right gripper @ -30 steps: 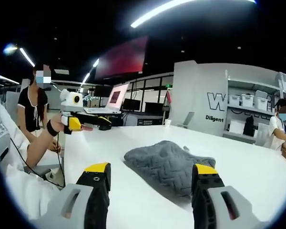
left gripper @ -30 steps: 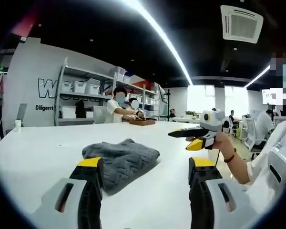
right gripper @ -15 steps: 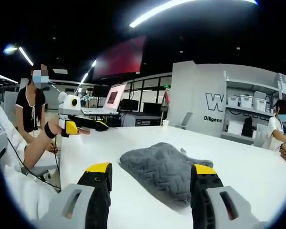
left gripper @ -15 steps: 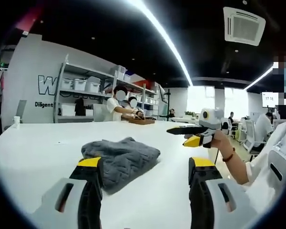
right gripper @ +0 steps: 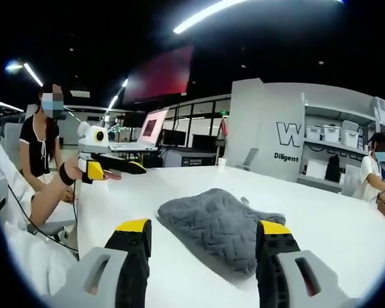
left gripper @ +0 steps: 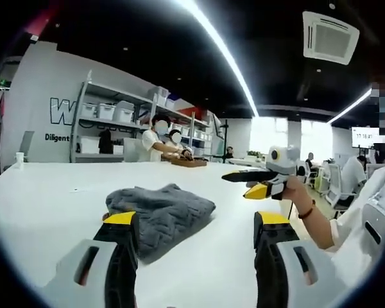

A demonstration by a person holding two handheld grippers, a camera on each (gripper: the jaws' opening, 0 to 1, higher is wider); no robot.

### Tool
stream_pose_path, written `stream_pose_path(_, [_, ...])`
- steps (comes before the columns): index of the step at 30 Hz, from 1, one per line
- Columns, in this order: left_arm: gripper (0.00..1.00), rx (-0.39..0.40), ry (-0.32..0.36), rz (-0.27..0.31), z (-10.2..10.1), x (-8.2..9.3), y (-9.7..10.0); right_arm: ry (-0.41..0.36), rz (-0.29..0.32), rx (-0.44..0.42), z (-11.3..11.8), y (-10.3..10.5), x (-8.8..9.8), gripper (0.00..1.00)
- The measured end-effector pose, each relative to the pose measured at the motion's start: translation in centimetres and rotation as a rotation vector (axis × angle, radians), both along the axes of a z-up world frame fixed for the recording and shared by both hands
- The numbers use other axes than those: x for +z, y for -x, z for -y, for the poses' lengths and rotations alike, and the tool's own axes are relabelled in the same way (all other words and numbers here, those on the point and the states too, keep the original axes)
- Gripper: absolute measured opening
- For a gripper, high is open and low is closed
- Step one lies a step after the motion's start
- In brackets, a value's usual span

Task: Open the folded towel by lifting each exposed corner and separating the folded layers until the towel lies flat within the target outline without major curled edges

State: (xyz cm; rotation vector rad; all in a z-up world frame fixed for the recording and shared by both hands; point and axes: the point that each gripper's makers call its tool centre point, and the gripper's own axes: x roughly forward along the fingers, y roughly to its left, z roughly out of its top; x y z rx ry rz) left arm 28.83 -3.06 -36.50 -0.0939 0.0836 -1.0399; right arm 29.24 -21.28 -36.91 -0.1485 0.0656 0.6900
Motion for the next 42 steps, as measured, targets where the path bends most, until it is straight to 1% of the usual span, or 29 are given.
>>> stream_pose_path(7, [0.71,0.009,0.004,-0.009,-0.1,-0.3,-0.4,-0.001,0.001,0.002,0.0,-0.4,0.3,0.64])
stream_pose_path(9, [0.71,0.009,0.002,-0.007,0.0,-0.3,-0.4,-0.001,-0.01,-0.006,0.3,-0.9,0.0,0.64])
stream_pose_path(14, [0.71,0.009,0.01,-0.015,0.1,-0.2,-0.8,-0.001,-0.024,-0.011,0.6,-1.2,-0.4,0.63])
stream_pose_path(18, [0.71,0.007,0.003,-0.018,0.4,-0.2,-1.0,-0.001,-0.029,-0.014,0.7,-1.3,-0.5,0.63])
stream_pose_path(22, [0.71,-0.011,0.021,-0.029,0.8,0.0,-1.1,-0.006,-0.032,-0.018,0.8,-1.4,-0.6,0.63])
stream_pose_path(24, [0.72,-0.018,0.011,-0.013,1.1,0.1,-1.1,-0.009,-0.035,-0.018,0.9,-1.5,-0.6,0.63])
stream_pose_path(26, [0.72,-0.017,0.013,-0.025,1.3,0.1,-1.2,-0.011,-0.037,-0.019,0.9,-1.6,-0.7,0.63])
stream_pose_path(28, [0.72,-0.021,0.016,-0.021,1.5,0.2,-1.3,-0.008,-0.04,-0.025,1.0,-1.7,-0.7,0.63])
stream_pose_path(31, [0.72,-0.024,0.006,-0.027,1.7,-0.1,-1.7,-0.011,-0.046,-0.032,1.3,-2.0,-0.9,0.64])
stream_pose_path(34, [0.73,-0.034,-0.004,-0.02,2.0,-0.3,-1.9,0.003,-0.051,-0.041,1.4,-2.0,-1.3,0.64])
stream_pose_path(39, [0.72,-0.035,0.005,-0.035,2.2,-0.3,-2.3,-0.004,-0.061,-0.042,1.5,-2.4,-1.6,0.63])
stream_pose_path(42, [0.72,-0.036,0.006,-0.03,2.3,-0.2,-2.3,-0.002,-0.062,-0.043,1.4,-2.4,-1.6,0.63])
